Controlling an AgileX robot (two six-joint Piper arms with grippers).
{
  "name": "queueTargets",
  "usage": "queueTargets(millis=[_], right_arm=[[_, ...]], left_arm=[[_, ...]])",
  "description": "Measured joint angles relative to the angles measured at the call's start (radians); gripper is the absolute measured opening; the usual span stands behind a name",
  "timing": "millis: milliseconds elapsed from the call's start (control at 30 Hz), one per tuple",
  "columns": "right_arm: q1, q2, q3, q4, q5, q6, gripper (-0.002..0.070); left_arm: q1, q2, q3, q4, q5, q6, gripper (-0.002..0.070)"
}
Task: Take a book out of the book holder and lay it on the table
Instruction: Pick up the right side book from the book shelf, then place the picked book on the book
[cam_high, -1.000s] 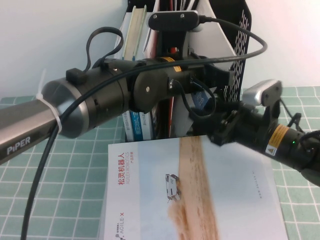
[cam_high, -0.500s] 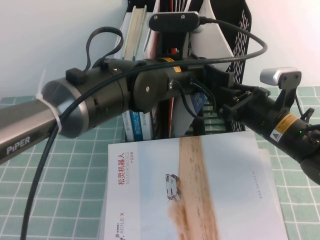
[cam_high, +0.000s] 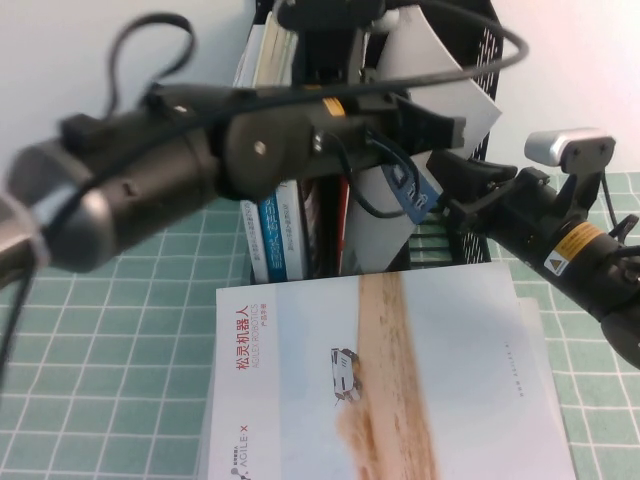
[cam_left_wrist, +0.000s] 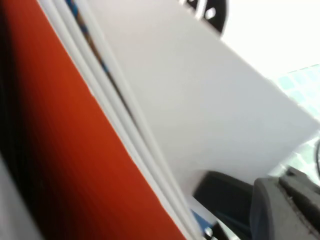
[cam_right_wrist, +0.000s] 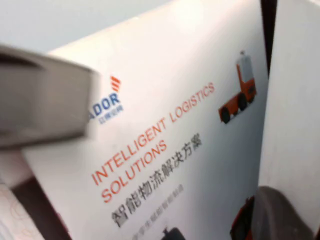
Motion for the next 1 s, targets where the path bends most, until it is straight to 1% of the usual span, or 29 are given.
queueTargets(millis=[67, 233, 367, 433, 533, 600, 667, 733, 800, 900, 1000], right_arm=[[0.000, -0.018, 0.000, 0.000, 0.011, -0.040, 0.0010], [0.000, -0.113, 0.000, 0.020, 0.023, -0.154, 0.0009], [0.000, -0.240, 0.000, 0.053, 0.023, -0.271, 0.0009], [0.000, -0.305, 0.000, 0.050, 0.023, -0.302, 0.0008], [0.000, -0.414, 0.000, -0.002, 0.025, -0.350, 0.0008], [0.000, -0.502, 0.000, -0.054, 0.082, -0.384, 0.0008], [0.000, -0.590, 0.000, -0.118, 0.170, -0.405, 0.0008], [0.000, -0.671, 0.000, -0.221, 0.289, -0.410, 0.0008], [0.000, -0.735, 0.000, -0.347, 0.399, -0.359, 0.0008], [0.000, -0.810, 0.002, -0.605, 0.485, -0.193, 0.0008], [0.000, -0.848, 0.002, -0.928, 0.462, 0.043, 0.0008]], left_arm=[[0.000, -0.051, 0.000, 0.000, 0.055, 0.013, -0.0002], [0.000, -0.227, 0.000, 0.004, 0.170, 0.119, -0.0002], [0.000, -0.370, 0.000, 0.032, 0.253, 0.162, -0.0002], [0.000, -0.434, 0.000, 0.053, 0.284, 0.168, -0.0002], [0.000, -0.527, 0.000, 0.087, 0.319, 0.174, -0.0002], [0.002, -0.591, -0.002, 0.113, 0.341, 0.174, -0.0002], [0.002, -0.650, -0.002, 0.129, 0.369, 0.176, -0.0002], [0.002, -0.705, -0.002, 0.135, 0.418, 0.176, -0.0002], [0.004, -0.753, -0.004, 0.142, 0.477, 0.180, -0.0002], [0.004, -0.813, -0.004, 0.158, 0.592, 0.180, -0.0002], [0.004, -0.853, 0.012, 0.175, 0.651, 0.162, -0.0002]])
